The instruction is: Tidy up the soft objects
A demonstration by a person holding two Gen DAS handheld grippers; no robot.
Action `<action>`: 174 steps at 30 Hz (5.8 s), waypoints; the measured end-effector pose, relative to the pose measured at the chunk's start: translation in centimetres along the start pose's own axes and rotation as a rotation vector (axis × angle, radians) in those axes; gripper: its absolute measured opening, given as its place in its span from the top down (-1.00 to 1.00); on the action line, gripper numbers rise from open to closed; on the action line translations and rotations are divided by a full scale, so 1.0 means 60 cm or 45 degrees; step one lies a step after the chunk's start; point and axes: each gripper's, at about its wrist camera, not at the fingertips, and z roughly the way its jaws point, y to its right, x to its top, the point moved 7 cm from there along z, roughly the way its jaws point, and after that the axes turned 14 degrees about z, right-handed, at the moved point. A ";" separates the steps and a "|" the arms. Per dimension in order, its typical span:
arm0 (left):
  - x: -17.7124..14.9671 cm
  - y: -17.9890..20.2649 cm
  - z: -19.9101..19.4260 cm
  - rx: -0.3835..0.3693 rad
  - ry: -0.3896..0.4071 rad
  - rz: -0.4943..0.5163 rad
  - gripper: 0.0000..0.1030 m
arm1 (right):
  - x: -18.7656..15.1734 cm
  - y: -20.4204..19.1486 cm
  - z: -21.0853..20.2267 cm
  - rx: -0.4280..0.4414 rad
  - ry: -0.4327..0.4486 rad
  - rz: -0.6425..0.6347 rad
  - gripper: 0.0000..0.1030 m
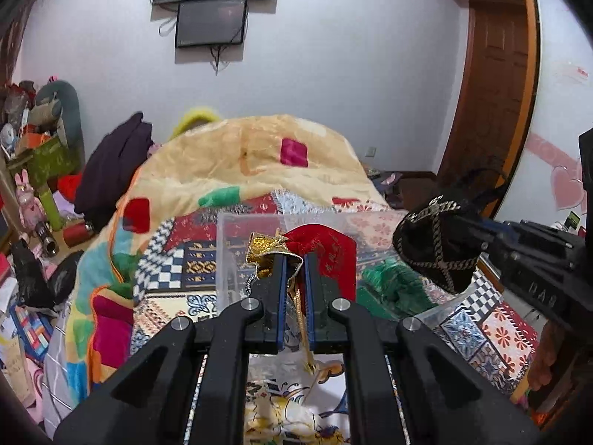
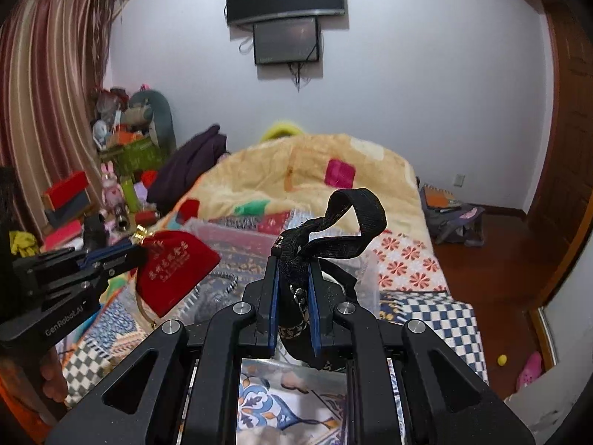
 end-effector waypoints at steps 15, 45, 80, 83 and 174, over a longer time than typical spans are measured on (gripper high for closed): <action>-0.041 0.026 0.068 -0.056 -0.175 0.050 0.80 | -0.046 0.003 0.079 0.015 -0.250 -0.012 0.74; -0.096 0.020 -0.091 0.002 -0.054 0.008 -0.92 | -0.078 0.016 -0.052 0.022 -0.122 -0.040 -1.00; -0.229 0.067 -0.044 -0.050 -0.255 0.074 0.53 | -0.217 0.025 0.001 0.111 -0.444 0.043 0.54; -0.220 0.075 -0.057 -0.051 -0.222 0.091 0.58 | -0.207 0.029 -0.004 0.129 -0.405 0.045 0.65; 0.052 0.066 -0.239 0.048 0.351 0.058 -0.73 | 0.039 -0.003 -0.174 0.103 0.247 -0.008 -0.51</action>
